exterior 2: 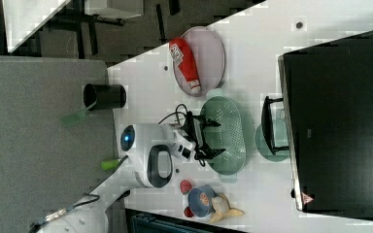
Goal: Drag strainer right to left.
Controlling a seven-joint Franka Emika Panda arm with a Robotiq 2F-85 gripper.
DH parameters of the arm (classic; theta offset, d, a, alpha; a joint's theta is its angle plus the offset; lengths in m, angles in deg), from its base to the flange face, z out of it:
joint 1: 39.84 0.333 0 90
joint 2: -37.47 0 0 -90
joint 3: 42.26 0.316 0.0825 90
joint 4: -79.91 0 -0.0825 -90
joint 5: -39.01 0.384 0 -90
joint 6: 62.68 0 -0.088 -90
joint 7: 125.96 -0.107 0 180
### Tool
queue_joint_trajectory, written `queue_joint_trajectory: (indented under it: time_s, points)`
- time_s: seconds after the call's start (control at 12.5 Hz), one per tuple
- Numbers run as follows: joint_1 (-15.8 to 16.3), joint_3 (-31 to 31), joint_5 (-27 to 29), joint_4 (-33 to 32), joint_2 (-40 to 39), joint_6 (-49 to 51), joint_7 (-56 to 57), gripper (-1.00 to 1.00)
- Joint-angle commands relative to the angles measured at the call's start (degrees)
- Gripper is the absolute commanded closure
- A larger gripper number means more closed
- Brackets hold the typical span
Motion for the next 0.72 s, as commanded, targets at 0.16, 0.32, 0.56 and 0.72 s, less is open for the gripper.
queue_joint_trajectory:
  time_s: [0.16,0.32,0.56,0.72]
  points:
    - [0.46,0.07,0.90,0.66,-3.14,-3.63,-4.78,-1.00]
    - [1.21,0.26,1.74,0.68,-3.86,-3.66,-5.95,-1.00]
    - [2.57,0.79,1.89,0.82,-3.95,-3.67,-6.04,-1.00]
    - [3.99,0.88,2.17,1.04,-3.95,-3.67,-6.47,-1.00]
